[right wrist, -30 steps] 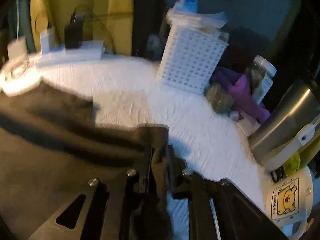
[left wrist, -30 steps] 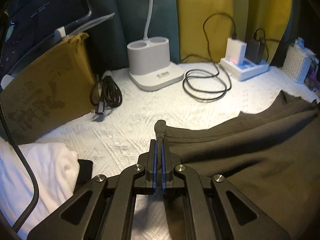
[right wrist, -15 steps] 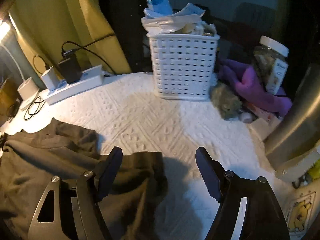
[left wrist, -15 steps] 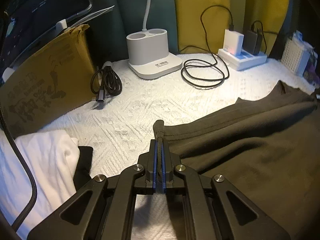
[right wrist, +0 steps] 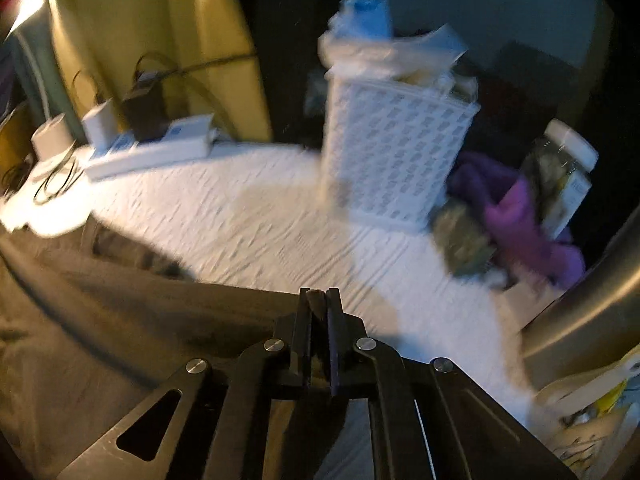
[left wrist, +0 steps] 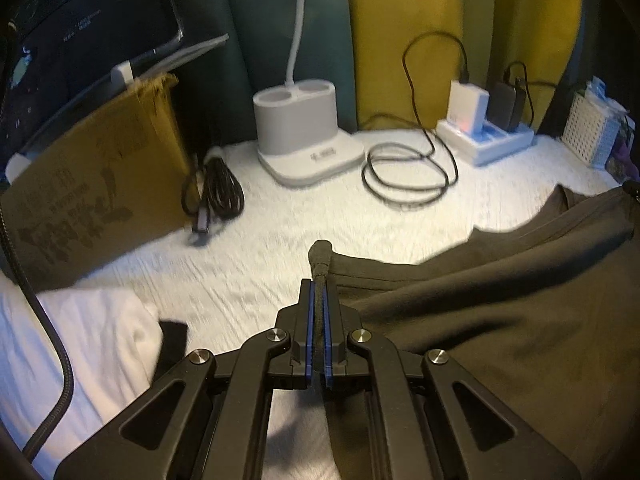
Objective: Fold small clothes
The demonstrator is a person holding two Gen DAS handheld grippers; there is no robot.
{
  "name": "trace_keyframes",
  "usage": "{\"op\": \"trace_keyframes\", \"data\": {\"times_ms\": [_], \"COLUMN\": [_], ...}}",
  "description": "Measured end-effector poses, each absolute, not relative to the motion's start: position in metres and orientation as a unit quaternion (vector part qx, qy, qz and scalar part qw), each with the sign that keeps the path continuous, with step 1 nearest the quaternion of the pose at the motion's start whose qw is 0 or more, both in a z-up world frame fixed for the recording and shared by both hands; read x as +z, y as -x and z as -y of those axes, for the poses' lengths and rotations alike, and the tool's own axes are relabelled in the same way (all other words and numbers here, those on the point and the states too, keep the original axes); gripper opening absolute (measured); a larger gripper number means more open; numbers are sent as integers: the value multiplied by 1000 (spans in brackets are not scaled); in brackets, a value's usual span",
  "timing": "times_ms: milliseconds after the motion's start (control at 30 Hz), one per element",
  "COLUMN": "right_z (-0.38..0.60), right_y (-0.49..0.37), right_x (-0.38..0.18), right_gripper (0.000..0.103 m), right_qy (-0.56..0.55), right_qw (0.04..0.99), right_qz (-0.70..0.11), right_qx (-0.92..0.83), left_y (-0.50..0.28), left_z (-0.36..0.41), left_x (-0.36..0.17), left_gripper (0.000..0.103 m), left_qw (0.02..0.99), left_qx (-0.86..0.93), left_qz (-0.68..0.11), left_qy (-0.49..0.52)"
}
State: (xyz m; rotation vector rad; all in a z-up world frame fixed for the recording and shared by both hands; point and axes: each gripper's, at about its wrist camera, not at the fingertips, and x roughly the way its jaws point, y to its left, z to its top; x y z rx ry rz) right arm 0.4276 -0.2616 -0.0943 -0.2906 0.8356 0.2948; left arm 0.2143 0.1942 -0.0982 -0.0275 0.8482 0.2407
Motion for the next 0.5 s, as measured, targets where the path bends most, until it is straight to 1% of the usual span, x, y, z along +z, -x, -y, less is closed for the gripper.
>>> {"op": "trace_keyframes", "data": {"times_ms": [167,367,500], "right_z": [258,267,271], "right_y": [-444,-468,-466], "right_x": [-92,-125,-124], "right_gripper": [6,6,6], "right_qy": [157,160,148], "right_qw": [896,884,885], "right_qz": [-393,-426,-426], "right_qx": [135,112,113], "left_y": [-228,-242,-239], "left_z": [-200,-207,-208], "left_x": [-99,-120,-122], "left_gripper": [2,3,6], "left_qw": [905,889,880], "left_qx": [119,123,126], "left_qz": [-408,-441,-457], "left_qy": [11,19,28]}}
